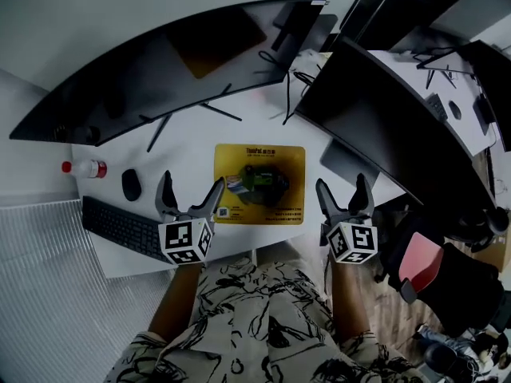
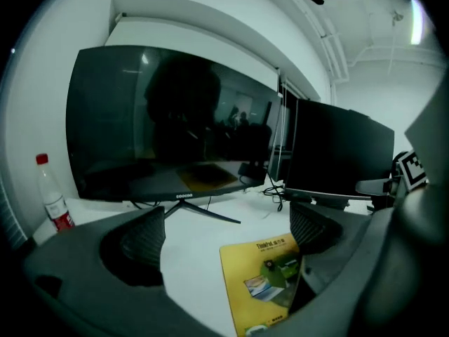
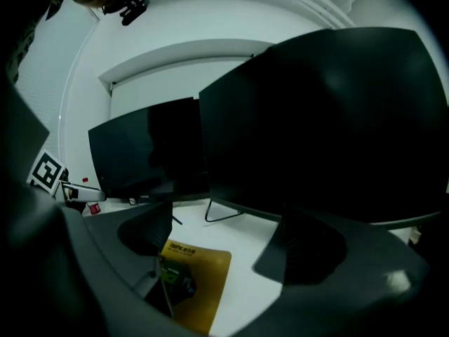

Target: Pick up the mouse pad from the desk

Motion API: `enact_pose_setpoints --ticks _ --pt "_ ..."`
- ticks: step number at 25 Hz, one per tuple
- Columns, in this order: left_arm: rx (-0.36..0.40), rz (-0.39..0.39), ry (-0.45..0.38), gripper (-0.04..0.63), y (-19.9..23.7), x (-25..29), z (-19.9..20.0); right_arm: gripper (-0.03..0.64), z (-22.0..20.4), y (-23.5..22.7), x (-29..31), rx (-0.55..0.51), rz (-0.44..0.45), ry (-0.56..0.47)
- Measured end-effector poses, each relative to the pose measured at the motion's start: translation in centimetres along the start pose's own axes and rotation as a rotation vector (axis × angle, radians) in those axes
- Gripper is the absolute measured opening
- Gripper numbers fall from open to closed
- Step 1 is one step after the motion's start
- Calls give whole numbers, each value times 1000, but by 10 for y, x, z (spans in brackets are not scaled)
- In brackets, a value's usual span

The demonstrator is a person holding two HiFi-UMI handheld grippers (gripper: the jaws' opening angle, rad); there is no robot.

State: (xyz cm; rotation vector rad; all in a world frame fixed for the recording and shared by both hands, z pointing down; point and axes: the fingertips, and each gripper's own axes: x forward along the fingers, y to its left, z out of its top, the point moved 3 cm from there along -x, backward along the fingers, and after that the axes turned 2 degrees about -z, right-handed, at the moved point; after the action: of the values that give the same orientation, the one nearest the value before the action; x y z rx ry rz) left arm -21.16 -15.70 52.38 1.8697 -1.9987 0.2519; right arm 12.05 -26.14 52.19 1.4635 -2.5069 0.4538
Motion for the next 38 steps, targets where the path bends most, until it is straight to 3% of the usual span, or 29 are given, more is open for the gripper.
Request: enact_pose_setpoints --ticks 7,14,25,32,38 --pt "-11 42 125 537 -3 31 -64 480 -78 -3 37 -20 13 181" --pt "-13 56 239 531 -3 57 -111 474 -125 10 69 -89 59 302" --pt "-19 54 385 467 -6 83 -161 446 -161 23 91 -145 83 428" --pt "-18 63 420 419 -8 90 -171 381 -176 29 91 -167 91 484" --pt "-16 76 432 392 -11 91 -171 366 -176 30 91 -172 77 478"
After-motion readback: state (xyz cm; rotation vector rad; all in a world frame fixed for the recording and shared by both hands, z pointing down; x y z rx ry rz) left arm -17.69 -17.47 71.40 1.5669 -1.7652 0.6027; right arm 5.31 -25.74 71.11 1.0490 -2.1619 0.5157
